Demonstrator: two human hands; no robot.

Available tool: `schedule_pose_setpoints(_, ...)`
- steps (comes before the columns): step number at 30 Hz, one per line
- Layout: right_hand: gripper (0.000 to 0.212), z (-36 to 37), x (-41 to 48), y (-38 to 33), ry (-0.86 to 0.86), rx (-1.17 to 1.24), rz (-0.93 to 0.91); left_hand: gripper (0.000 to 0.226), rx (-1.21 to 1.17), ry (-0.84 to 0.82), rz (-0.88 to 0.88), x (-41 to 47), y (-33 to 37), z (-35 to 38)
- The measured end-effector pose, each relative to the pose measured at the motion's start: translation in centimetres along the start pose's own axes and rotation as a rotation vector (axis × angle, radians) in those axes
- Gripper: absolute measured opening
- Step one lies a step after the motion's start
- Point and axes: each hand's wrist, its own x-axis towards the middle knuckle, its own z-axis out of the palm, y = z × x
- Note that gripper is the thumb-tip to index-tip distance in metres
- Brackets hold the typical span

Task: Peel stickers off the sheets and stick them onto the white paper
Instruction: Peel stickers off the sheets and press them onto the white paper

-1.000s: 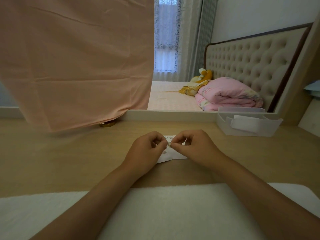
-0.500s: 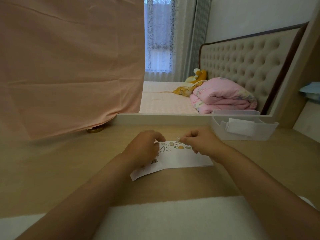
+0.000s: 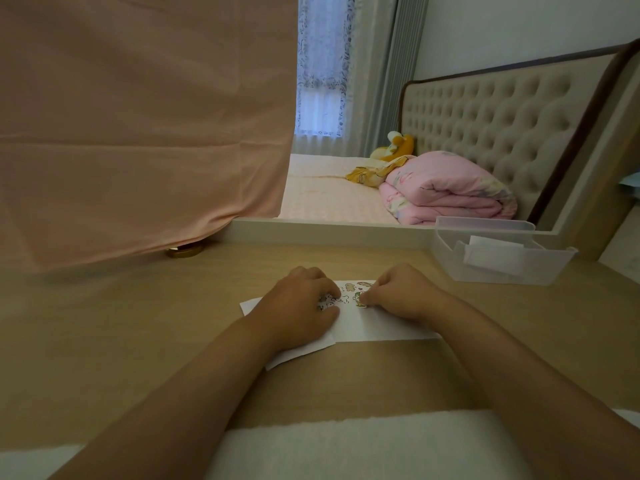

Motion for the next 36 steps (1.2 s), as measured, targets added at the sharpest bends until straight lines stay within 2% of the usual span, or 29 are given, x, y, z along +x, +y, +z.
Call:
schedule_pose_setpoints(7,0.033,0.6,0.1,-0.1,0.072,-0.074,-0.002,0.029,0.018,0.003,0.001,0.0,0.2,0.0)
schedule_pose_setpoints(16,0.021,0.8,-0.1,-0.3,0.118,-0.187,-0.037,0.030,0.042,-0.011,-0.004,-0.1,0.5,-0.1)
schedule_pose_setpoints(22,0.018,0.4,-0.7,-1.0,0.144,-0.347,-0.022,0.031,0.103,-0.038,-0.003,0.0,0.8,-0.1)
schedule_pose_setpoints(24,0.022,0.3,-1.1,-1.3,0.188,-0.410,-0.029,0.032,0.124,-0.045,-0.005,0.0,0.9,-0.1)
schedule_pose_setpoints(26,0.036,0.2,-1.7,-1.3,0.241,-0.447,-0.036,0.035,0.145,-0.049,0.001,-0.2,1.1,-0.2)
schedule_pose_setpoints(29,0.047,0.2,-2.2,-0.4,0.231,-0.386,-0.028,0.043,0.207,-0.066,0.036,-0.5,1.5,-0.2)
schedule_pose_setpoints(34,0.020,-0.5,-2.9,0.4,0.193,-0.244,-0.152,0.045,0.286,-0.087,0.064,-0.7,1.9,-0.2)
schedule_pose_setpoints(36,0.020,-0.6,-3.5,0.4,0.177,-0.291,-0.220,0.045,0.290,-0.094,0.052,-0.7,1.9,-0.1)
